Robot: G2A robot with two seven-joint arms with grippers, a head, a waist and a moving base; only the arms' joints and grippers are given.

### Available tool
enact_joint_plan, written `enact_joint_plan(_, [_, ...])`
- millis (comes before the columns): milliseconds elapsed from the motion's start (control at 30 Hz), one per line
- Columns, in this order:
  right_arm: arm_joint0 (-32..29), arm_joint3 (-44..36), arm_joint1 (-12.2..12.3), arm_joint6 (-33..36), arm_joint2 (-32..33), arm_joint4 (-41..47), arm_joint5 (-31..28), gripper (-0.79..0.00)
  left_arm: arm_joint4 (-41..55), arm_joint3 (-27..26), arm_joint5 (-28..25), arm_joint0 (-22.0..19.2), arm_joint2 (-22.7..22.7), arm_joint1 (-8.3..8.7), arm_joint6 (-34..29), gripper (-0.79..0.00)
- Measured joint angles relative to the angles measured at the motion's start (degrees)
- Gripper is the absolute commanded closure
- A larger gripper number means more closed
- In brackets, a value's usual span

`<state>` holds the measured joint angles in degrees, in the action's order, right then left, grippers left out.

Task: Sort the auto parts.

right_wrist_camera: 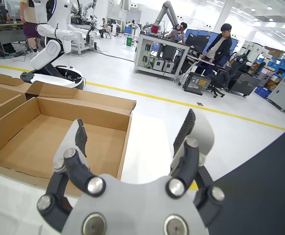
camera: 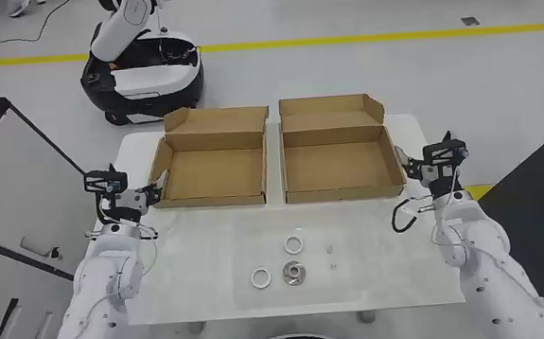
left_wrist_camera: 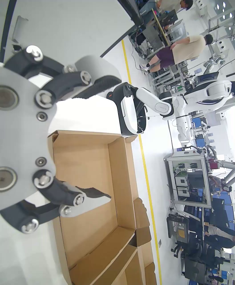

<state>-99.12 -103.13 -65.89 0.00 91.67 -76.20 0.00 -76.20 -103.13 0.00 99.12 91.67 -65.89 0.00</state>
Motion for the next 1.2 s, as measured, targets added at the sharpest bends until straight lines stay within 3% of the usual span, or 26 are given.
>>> enact_joint_plan(567, [0.07, -0.36, 0.02, -0.33, 0.23, 0.13, -0.67, -0.785, 0.0, 0.0, 0.0, 0.0, 0.0, 0.0, 0.0, -0.785])
enact_joint_plan(767, [-0.93, -6.49, 0.77, 4.49, 3.74, -0.44, -9.26, -0.785, 0.0, 0.0, 0.0, 0.0, 0.0, 0.0, 0.0, -0.785])
enact_joint_plan(1200, [0.62, -21.23, 3.02, 28.99, 10.61, 7.49, -35.2, -0.785, 0.0, 0.0, 0.0, 0.0, 0.0, 0.0, 0.0, -0.785])
